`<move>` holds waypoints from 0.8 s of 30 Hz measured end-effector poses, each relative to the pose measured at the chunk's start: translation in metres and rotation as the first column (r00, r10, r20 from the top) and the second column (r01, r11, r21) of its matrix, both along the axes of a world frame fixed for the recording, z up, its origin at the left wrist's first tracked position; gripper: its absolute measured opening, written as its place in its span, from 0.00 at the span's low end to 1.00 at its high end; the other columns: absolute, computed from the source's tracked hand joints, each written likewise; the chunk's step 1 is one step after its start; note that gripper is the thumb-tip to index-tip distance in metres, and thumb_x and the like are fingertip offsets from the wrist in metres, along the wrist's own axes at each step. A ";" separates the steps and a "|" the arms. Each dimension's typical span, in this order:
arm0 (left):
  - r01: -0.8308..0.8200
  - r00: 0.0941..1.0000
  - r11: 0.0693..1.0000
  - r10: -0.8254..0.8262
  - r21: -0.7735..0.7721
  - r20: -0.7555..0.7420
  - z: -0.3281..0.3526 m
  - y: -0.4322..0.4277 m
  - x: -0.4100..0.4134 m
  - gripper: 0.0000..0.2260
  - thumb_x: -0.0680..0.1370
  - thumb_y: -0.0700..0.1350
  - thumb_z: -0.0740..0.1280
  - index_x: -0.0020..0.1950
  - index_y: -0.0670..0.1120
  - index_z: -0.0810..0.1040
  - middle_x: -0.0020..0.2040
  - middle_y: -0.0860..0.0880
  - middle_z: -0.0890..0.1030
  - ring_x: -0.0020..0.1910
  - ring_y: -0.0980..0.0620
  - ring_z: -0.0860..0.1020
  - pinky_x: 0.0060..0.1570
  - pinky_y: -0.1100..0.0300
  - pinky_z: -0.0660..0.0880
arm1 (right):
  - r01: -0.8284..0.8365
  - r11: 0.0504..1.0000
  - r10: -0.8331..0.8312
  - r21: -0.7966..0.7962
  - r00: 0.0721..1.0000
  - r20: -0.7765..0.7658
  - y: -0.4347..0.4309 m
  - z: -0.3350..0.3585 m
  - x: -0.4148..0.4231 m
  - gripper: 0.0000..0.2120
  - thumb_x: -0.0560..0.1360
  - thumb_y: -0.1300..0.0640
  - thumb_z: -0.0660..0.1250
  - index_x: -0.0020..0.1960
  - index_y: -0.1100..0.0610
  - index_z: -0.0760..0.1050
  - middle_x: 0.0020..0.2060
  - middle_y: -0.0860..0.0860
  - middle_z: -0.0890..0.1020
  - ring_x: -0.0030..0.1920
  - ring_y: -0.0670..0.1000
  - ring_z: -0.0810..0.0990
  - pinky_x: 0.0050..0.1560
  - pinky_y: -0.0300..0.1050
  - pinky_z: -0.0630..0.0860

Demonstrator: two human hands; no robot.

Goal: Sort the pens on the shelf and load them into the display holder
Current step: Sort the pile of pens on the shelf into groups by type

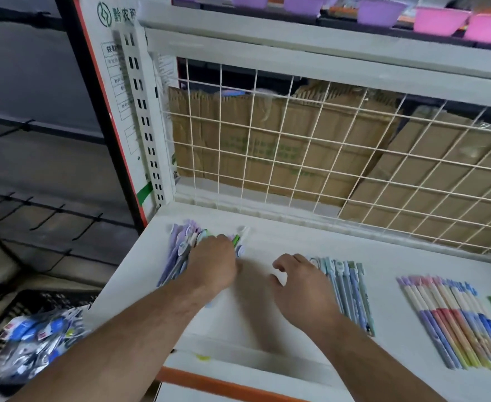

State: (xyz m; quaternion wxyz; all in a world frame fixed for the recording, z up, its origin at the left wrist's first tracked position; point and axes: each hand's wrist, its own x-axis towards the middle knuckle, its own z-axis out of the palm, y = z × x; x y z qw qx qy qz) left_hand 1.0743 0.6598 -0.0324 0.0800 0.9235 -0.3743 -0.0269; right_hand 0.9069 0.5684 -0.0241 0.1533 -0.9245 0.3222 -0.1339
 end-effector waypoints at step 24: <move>0.042 0.934 0.999 -0.050 -0.028 -0.355 0.015 -0.030 -0.019 0.03 0.78 0.43 0.60 0.44 0.46 0.67 0.39 0.48 0.74 0.36 0.49 0.71 0.32 0.58 0.62 | 0.048 0.968 -0.059 0.245 0.998 0.038 -0.004 0.002 -0.012 0.04 0.76 0.49 0.67 0.47 0.49 0.79 0.43 0.45 0.83 0.39 0.47 0.80 0.43 0.44 0.78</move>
